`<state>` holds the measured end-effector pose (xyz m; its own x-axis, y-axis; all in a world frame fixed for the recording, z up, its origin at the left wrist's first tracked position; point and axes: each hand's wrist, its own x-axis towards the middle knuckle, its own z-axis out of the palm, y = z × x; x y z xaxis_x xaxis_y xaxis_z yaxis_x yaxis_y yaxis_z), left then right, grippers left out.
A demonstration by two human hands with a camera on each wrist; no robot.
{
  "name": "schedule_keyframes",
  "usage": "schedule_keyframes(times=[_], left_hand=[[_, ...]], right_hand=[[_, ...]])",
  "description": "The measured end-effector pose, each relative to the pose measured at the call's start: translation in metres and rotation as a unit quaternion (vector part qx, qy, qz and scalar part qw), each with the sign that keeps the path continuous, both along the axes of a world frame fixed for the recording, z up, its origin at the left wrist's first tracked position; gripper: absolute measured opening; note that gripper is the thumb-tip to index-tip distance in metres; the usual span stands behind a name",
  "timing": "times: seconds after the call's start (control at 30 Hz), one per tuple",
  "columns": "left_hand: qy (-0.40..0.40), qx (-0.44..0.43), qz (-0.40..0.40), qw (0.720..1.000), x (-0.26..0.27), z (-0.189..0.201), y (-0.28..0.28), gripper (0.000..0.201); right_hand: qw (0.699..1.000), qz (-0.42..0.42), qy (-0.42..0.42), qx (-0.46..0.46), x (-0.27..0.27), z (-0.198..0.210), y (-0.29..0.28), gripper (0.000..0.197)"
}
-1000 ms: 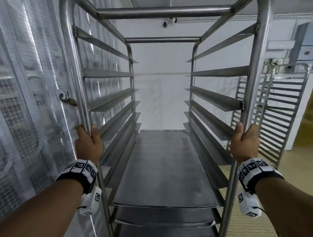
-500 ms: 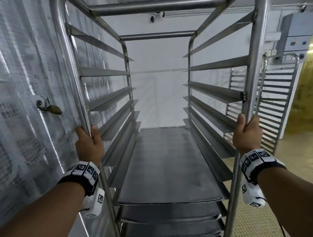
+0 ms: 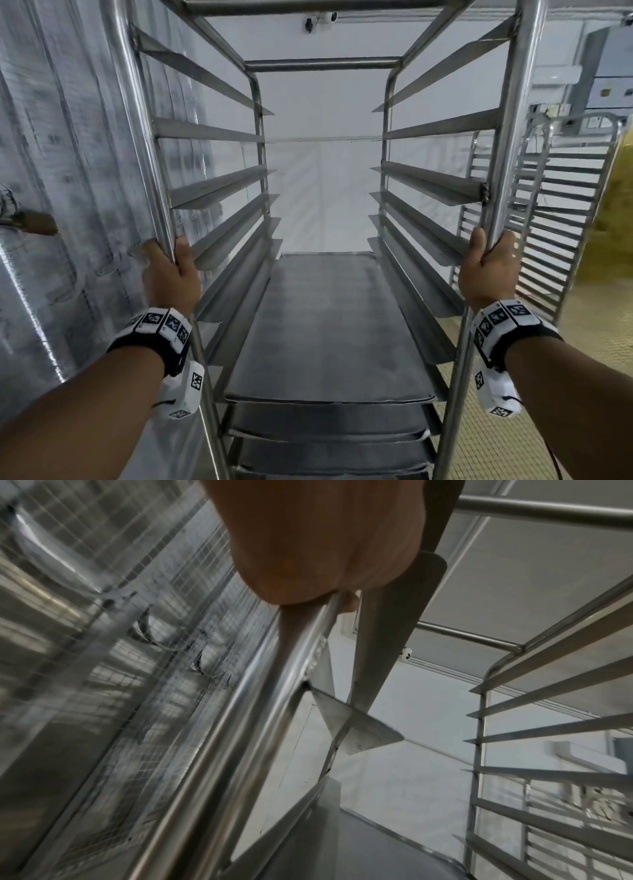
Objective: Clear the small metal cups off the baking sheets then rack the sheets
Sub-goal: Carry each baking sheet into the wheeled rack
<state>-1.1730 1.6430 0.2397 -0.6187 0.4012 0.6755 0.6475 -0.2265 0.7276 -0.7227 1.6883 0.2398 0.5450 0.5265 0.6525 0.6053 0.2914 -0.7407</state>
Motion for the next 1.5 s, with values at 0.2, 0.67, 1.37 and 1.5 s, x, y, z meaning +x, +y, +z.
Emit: schedule_keyframes(times=[0.2, 0.67, 1.37, 1.5], left_hand=[[-0.013, -0.051, 0.026, 0.998, 0.005, 0.002, 0.043, 0.052], [0.001, -0.004, 0.036, 0.999, 0.025, 0.000, 0.141, 0.045], [0.018, 0.021, 0.031, 0.999, -0.001, -0.006, 0.333, 0.051], [0.027, 0.021, 0.018, 0.999, -0.009, -0.007, 0.369, 0.052]], right_hand=[[1.000, 0.018, -0.006, 0.010, 0.003, 0.000, 0.054, 0.047], [1.000, 0.018, -0.009, 0.002, 0.018, -0.004, 0.183, 0.050], [1.000, -0.001, 0.010, 0.000, -0.003, -0.005, 0.362, 0.045], [1.000, -0.002, 0.015, -0.003, -0.008, -0.005, 0.395, 0.048]])
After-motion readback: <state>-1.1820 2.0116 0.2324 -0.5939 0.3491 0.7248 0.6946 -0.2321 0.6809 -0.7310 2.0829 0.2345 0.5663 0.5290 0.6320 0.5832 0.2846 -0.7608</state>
